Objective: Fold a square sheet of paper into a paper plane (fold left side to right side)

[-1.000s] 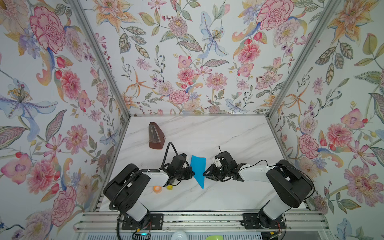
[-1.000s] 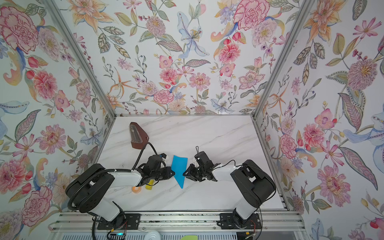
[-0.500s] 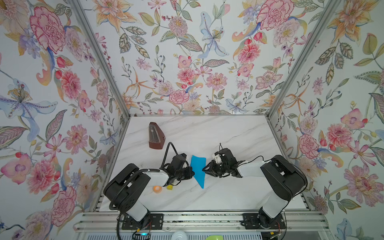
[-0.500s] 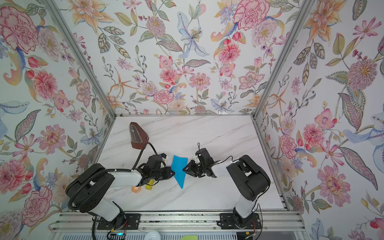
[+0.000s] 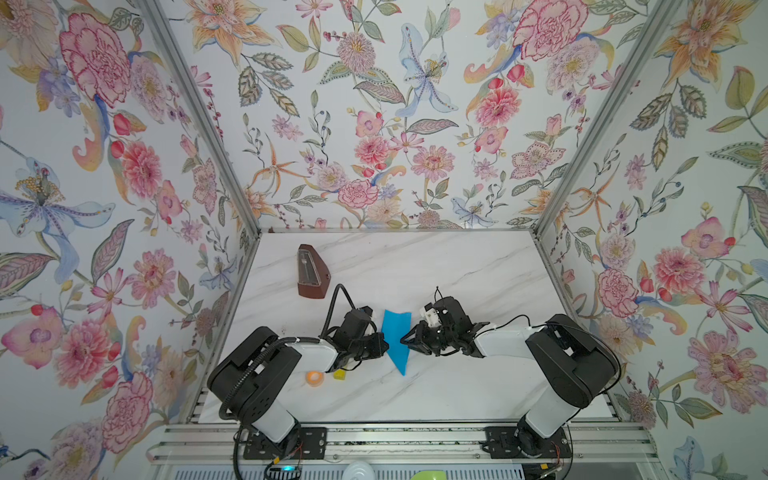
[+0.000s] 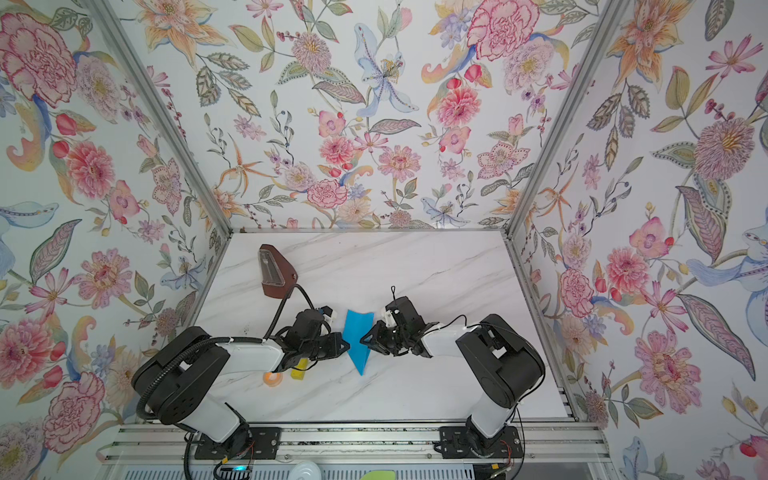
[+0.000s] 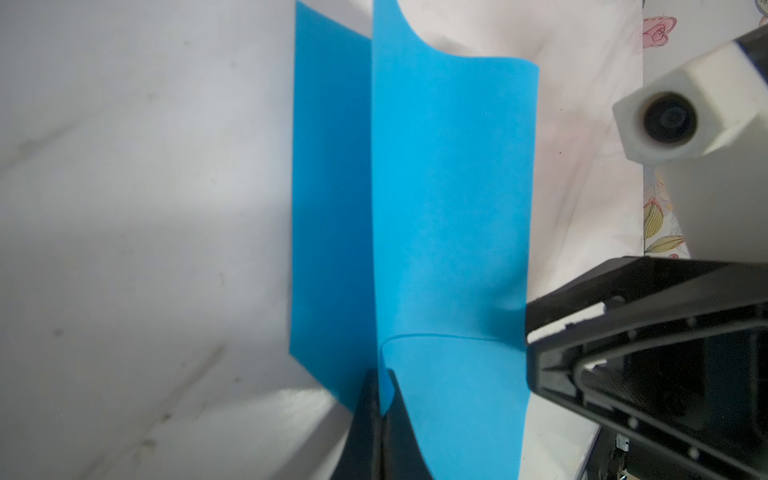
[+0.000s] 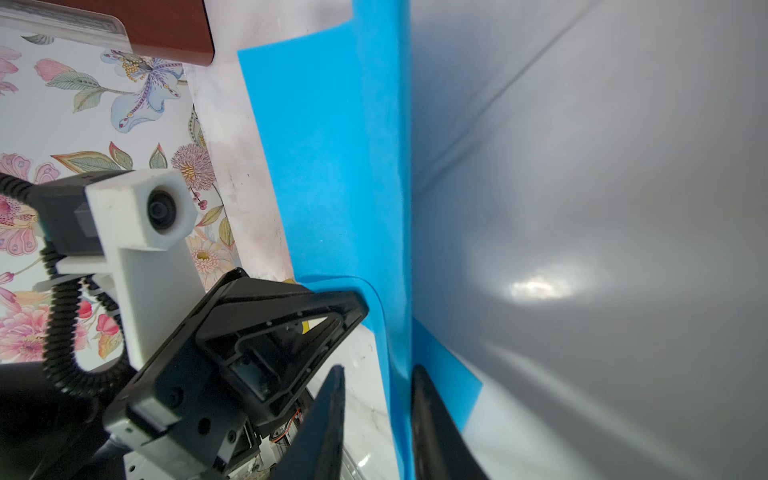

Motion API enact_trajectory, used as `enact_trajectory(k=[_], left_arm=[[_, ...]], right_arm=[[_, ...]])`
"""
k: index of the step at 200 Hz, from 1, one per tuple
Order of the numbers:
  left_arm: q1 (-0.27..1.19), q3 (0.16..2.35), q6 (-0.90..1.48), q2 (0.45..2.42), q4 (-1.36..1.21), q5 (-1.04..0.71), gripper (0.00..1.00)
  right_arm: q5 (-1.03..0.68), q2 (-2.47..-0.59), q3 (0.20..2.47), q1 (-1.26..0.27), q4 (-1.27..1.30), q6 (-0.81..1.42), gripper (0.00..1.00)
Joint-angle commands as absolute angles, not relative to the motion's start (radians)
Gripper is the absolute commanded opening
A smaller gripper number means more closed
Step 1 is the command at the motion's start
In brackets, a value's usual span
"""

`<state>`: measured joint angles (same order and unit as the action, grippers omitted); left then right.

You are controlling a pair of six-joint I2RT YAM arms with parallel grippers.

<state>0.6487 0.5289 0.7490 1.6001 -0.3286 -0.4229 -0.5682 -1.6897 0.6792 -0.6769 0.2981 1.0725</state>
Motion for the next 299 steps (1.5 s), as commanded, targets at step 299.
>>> enact_trajectory(k=[299], left_arm=[[0.673,0.729,0.606,1.54,0.085,-0.354,0.0]], right_arm=[[-0.494,-1.686,0.595,-0.744,0.251,1.077,0.0]])
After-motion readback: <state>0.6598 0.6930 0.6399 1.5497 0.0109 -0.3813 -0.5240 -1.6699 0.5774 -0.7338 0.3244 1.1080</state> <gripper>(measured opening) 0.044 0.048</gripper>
